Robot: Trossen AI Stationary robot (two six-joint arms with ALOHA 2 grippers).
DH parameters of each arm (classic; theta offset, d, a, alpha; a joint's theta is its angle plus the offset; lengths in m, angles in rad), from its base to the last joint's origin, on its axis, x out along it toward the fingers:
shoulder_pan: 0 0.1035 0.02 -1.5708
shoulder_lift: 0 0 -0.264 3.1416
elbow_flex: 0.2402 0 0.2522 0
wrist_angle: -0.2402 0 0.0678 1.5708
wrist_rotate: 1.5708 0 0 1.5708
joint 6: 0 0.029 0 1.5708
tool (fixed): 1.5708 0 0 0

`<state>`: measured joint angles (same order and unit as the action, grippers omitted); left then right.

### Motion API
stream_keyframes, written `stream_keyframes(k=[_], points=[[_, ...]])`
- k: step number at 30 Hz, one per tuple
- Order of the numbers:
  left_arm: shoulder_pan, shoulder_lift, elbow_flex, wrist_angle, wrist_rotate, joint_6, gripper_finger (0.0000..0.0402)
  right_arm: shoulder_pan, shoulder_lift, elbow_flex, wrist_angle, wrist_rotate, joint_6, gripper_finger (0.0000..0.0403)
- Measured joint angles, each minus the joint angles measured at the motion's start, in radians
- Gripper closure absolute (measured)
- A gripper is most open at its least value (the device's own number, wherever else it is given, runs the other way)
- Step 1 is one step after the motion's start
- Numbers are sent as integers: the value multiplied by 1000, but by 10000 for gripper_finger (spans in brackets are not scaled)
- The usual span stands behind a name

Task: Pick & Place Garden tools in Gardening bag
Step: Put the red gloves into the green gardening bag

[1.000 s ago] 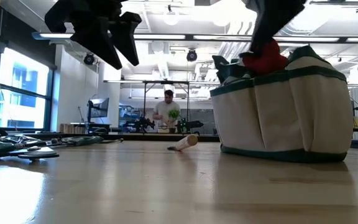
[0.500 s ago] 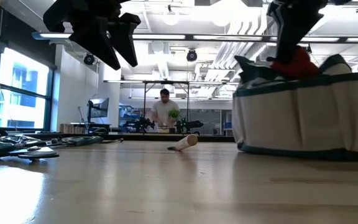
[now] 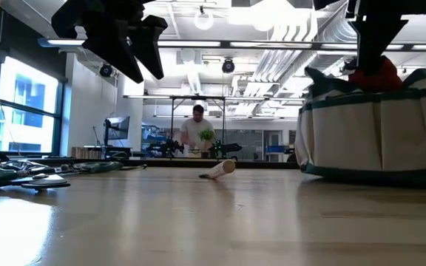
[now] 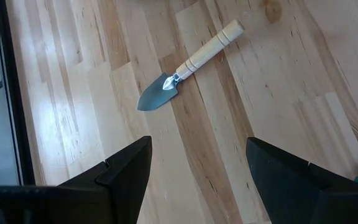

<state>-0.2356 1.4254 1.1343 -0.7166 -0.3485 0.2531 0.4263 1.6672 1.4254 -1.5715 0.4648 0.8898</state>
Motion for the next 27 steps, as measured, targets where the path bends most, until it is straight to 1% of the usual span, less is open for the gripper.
stream_keyframes(k=[10,19,27], points=[[0,0,0,-7,0,-4,149,4,-2,53,0,-2,77,399],[0,0,0,-30,1,-34,149,-11,-2,55,0,-95,120,399],[0,0,0,-65,2,-72,149,-16,-7,55,0,-209,257,399]])
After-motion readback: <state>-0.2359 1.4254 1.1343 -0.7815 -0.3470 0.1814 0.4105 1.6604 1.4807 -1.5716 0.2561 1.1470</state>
